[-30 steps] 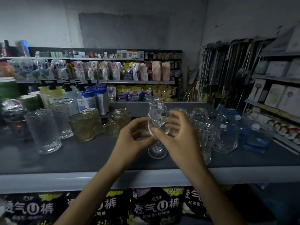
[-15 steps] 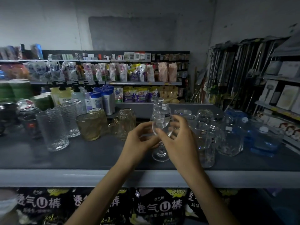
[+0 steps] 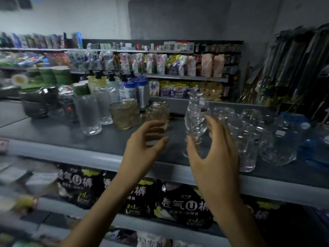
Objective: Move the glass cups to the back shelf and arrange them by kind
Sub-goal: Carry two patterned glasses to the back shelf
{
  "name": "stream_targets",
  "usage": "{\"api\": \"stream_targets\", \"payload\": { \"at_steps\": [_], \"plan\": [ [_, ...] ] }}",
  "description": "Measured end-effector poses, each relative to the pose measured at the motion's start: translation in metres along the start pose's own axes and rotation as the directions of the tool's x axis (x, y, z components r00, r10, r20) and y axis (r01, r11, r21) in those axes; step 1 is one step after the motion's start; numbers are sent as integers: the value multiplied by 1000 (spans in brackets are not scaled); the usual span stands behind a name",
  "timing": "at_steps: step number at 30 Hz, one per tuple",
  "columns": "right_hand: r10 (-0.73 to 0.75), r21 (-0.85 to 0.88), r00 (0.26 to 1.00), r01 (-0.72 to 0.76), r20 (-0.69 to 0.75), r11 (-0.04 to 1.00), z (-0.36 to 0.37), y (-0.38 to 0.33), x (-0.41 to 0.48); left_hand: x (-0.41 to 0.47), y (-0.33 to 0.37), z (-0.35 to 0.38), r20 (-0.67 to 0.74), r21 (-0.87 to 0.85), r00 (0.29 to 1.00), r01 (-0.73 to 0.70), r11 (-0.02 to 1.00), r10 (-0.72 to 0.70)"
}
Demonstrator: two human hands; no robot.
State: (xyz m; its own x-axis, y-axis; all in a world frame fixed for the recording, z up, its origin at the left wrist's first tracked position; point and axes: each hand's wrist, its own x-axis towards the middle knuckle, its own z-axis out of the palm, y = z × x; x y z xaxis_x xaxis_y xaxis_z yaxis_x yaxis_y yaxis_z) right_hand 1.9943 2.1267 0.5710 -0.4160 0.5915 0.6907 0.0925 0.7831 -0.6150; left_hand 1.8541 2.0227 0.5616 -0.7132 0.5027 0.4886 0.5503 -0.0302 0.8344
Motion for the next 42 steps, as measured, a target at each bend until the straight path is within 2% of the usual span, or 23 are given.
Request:
{"api": "stream_targets", "payload": {
  "at_steps": [3, 7, 11, 13, 15, 20, 22, 26, 32, 36, 38, 42],
  "plan": [
    [-77, 64, 995, 72, 66, 995, 7, -6, -25, -49, -6, -27, -135, 110, 991, -10, 994, 25],
    [-160, 212, 957, 109, 241, 971, 35, -15, -67, -122, -21, -64, -279, 316, 959, 51, 947, 41],
    [-232, 286, 853, 102, 468, 953, 77, -22, -120, -204, -48, -100, -390, 543, 919, 283, 790, -61],
    [-241, 286, 738, 69, 630, 956, 99, -20, -150, -248, -67, -119, -447, 608, 886, 403, 684, -125],
    [-237, 254, 588, 56, 773, 966, 123, -17, -184, -295, -87, -137, -510, 637, 838, 521, 568, -197],
    [-154, 128, 232, 122, 960, 984, 182, -1, -280, -411, -139, -159, -629, 528, 639, 769, 361, -442],
    [-109, 88, 136, 155, 985, 984, 202, 6, -317, -453, -156, -165, -639, 491, 551, 829, 267, -537],
    [-57, 54, 7, 261, 998, 964, 240, 4, -375, -513, -188, -190, -647, 397, 380, 908, 134, -661],
    [-3, 52, -130, 375, 991, 926, 308, -35, -430, -569, -223, -252, -569, 337, 196, 941, -9, -798],
    [17, 51, -168, 391, 986, 919, 352, -77, -453, -580, -242, -289, -534, 275, 63, 956, -103, -843],
    [7, 78, -203, 409, 979, 909, 372, -97, -462, -574, -254, -307, -525, 262, 50, 959, -105, -850],
    [-28, 146, -272, 426, 962, 893, 430, -139, -478, -561, -286, -364, -546, 275, 72, 956, -98, -835]
  ]
}}
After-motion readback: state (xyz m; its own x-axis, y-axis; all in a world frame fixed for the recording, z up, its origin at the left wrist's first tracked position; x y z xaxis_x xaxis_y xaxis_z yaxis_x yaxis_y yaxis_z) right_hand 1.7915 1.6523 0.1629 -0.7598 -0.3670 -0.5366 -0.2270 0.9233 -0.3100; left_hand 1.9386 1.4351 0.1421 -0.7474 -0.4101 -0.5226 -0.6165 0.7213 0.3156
